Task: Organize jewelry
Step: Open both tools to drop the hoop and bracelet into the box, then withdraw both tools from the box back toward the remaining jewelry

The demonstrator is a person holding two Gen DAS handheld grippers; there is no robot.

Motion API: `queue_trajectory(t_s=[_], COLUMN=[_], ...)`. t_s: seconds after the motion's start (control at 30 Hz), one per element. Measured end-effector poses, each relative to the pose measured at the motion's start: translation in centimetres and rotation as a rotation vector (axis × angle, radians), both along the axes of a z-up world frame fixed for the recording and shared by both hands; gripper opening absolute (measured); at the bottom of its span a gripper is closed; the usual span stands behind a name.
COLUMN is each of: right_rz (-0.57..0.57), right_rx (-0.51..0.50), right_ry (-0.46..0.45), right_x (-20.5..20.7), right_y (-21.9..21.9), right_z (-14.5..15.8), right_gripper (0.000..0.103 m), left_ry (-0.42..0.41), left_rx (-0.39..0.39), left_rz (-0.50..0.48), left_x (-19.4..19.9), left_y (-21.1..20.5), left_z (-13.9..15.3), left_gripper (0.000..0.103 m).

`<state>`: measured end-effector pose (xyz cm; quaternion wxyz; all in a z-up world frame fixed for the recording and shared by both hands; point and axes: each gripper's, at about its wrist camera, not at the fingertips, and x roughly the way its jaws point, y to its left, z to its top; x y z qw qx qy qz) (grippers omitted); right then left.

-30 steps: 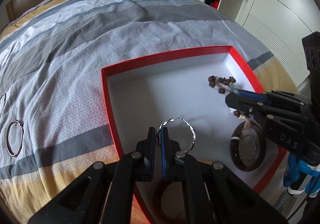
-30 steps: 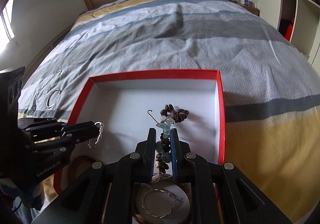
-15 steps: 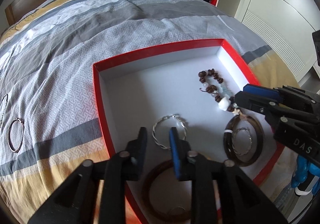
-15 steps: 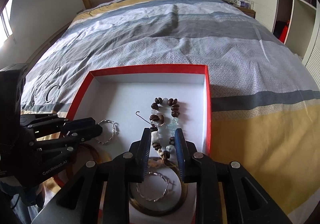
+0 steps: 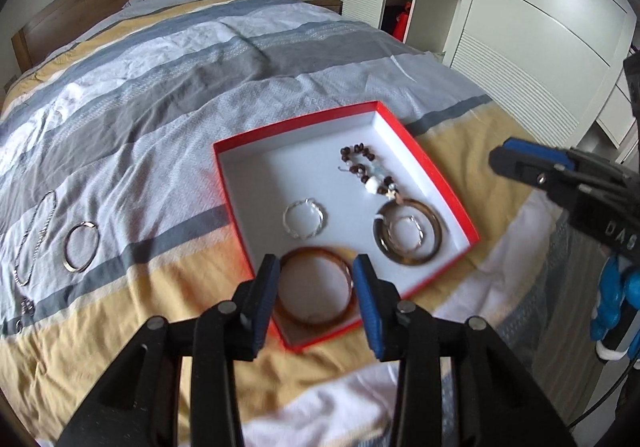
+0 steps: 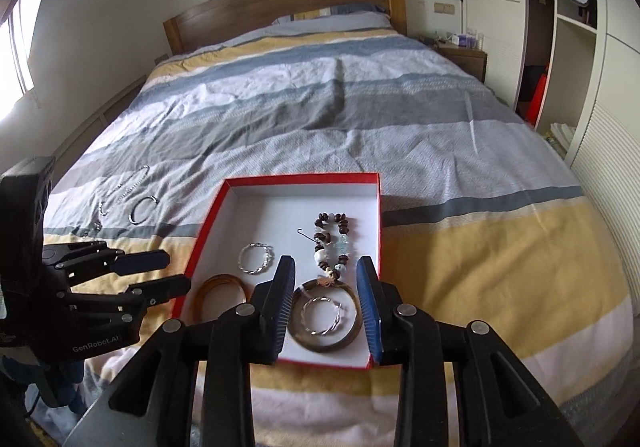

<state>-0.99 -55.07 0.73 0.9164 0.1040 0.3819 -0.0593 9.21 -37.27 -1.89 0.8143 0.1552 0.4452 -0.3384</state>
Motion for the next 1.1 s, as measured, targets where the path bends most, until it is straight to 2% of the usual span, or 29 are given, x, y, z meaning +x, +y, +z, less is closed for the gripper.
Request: queue_trajectory(t_s=[0.27,0.6,0.7,0.97,1.1], right_rz=[-0.011,0.016,0.022,0.071,0.1], right_rx=[-0.01,-0.02,-0.025,-0.04,-0.045], right_ry=[-0.078,-0.136,-0.151,-0.203,-0.239], right_x=[-5.1,-9.6,-10.7,-13.1,-14.2], right_y=[3.6,10.2,12.1,16.6,18.2], right_z=[4.4,7.9,8.8,11.4,12.7], right_gripper=[0.037,0.039,0.039,0.04,0.043], left_ry=[-0.038,-0.09,-0.132,-0.167,-0.197], left_rx=[-0.028,-0.08,-0.083,-0.125,-0.119], left_rz=[0.039,0.133,0.173,0.308,0.371], left_x=[-3.8,-6.8,-7.9,-9.6,-11.0], left_y=[5.7,15.1,18.5,27.4,30.9], left_z=[3.3,6.4,7.1,8.2,8.7], left_gripper=[0.038,0.038,0.038,0.038,0.038])
